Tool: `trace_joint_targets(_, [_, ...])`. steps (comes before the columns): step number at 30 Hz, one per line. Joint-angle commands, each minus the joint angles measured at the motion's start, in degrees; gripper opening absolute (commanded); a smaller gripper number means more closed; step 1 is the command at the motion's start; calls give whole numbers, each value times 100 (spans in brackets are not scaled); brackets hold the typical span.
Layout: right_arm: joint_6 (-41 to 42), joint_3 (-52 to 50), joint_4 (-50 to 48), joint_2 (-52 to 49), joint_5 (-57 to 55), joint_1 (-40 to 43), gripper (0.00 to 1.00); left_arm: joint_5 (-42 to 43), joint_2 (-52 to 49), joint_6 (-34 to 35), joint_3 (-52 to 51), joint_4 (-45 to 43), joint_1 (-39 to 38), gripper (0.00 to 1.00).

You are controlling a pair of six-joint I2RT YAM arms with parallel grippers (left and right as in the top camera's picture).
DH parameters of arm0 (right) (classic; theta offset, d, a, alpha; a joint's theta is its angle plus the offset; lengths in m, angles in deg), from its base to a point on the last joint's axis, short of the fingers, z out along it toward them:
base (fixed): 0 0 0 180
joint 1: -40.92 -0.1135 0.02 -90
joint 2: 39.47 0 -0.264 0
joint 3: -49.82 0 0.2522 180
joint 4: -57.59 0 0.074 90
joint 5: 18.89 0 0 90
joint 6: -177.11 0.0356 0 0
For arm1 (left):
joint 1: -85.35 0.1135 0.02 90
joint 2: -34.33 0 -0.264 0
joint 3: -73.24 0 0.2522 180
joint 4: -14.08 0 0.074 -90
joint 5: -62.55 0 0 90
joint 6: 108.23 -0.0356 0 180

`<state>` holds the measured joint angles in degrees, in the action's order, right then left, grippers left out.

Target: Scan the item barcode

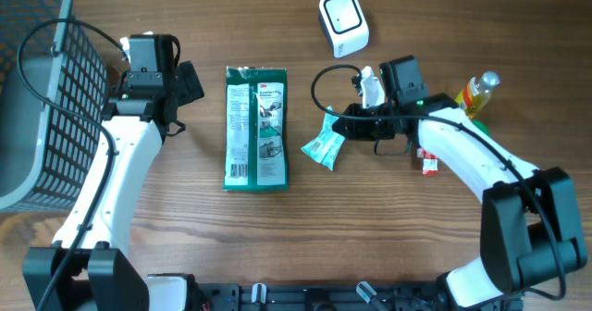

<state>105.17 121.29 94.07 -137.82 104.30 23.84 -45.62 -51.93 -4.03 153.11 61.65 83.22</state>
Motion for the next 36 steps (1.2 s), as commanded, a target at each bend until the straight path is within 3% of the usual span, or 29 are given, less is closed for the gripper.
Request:
trace_joint_targets(1, [391, -389, -546, -15, 374, -98, 9, -52, 7, -50, 61, -17, 28, 100])
trace_joint_targets(9, [938, -1115, -1836, -520, 243, -254, 4, -52, 7, -50, 61, -17, 28, 100])
trace_joint_targets(14, [1709, -1172, -1993, -968, -166, -293, 4, -52, 7, -50, 61, -17, 28, 100])
trace_joint_targets(20, [1606, -866, -2037, -529, -92, -295, 5, -52, 7, -50, 61, -17, 28, 100])
trace_joint_targets(27, [1681, -667, -2649, 291, 887, -319, 5, -52, 7, -50, 61, -17, 28, 100])
trace_joint_targets(36, [1655, -721, -2251, -249, -219, -929, 5, -52, 7, -50, 61, -17, 28, 100])
